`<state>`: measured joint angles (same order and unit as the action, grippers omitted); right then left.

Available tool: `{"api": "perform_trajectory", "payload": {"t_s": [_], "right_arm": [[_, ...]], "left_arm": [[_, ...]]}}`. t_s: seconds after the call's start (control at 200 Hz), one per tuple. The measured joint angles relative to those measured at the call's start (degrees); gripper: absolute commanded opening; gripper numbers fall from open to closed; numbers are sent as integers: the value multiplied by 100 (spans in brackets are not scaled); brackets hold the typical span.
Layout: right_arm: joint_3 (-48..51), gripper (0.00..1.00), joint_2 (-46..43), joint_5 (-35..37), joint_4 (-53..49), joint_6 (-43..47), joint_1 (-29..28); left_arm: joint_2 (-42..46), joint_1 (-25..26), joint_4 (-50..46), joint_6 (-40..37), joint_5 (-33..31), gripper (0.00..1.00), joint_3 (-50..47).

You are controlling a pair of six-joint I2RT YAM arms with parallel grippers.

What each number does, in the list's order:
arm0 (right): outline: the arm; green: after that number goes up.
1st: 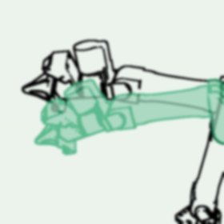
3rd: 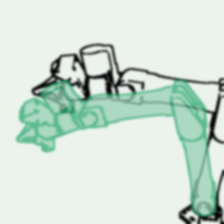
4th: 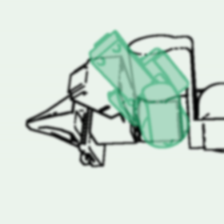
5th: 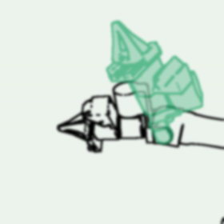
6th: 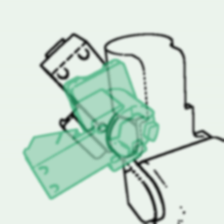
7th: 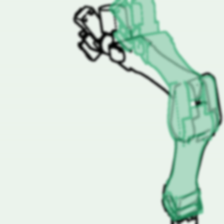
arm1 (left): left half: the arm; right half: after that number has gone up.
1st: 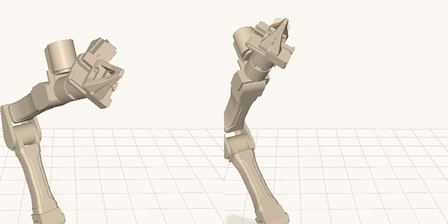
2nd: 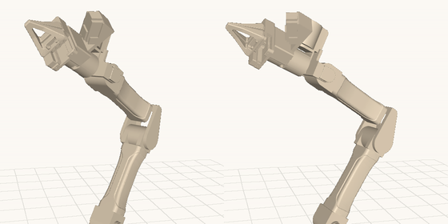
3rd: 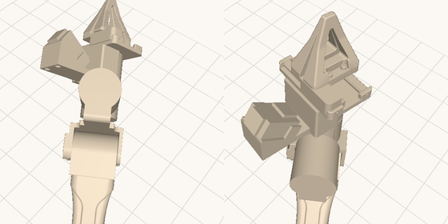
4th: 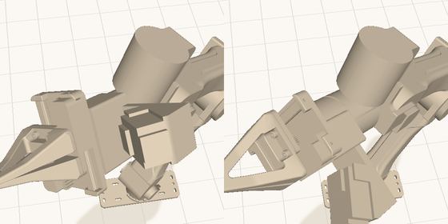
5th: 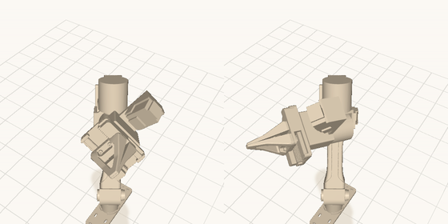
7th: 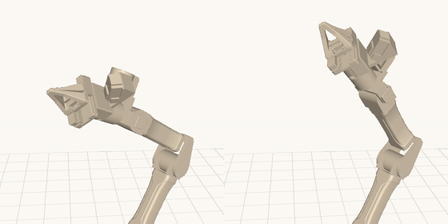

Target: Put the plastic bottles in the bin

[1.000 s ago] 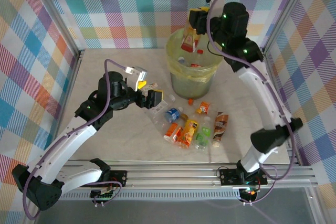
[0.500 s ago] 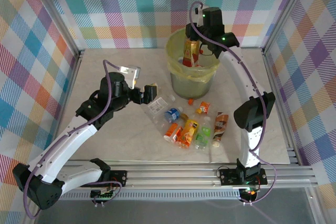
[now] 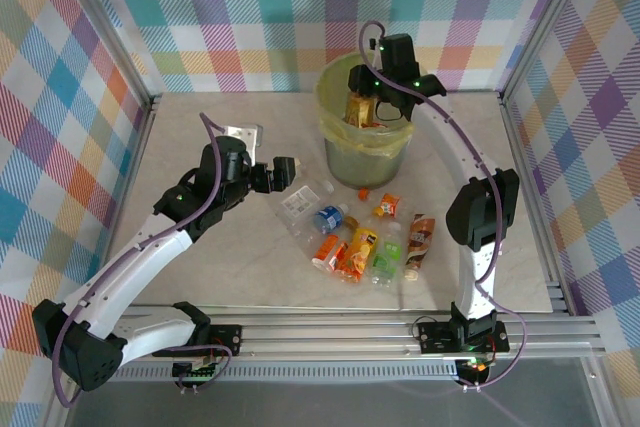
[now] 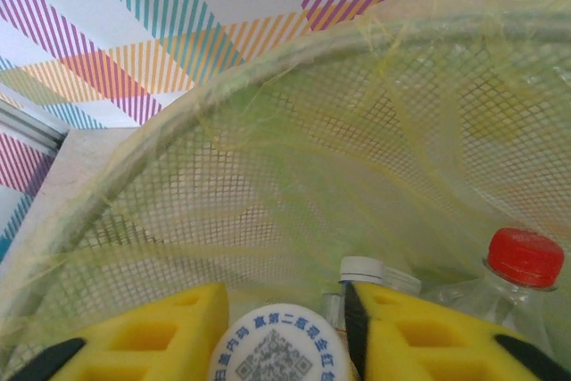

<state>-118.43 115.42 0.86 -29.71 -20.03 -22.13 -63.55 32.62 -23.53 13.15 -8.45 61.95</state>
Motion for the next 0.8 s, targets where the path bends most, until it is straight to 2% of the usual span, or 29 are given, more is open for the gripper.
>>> {"api": "perform_trajectory", "payload": {"t_s": [0.15,0.42,0.62,0.8], "right_arm": [[-146,57,39,129,-299,-4,48],[-1388,79,251,660,-1036,232,192],[-1810,100,240,1056,-1325,505,225],[-1808,100,210,1134,-1836,577,225]], "left_arm": [[-87,0,-76,101,-223,100,2],[-363,0,-232,166,-472,100,2],[-595,-13,-256,267,-597,100,11],[-826,-90,-275,413,-656,100,13]]}}
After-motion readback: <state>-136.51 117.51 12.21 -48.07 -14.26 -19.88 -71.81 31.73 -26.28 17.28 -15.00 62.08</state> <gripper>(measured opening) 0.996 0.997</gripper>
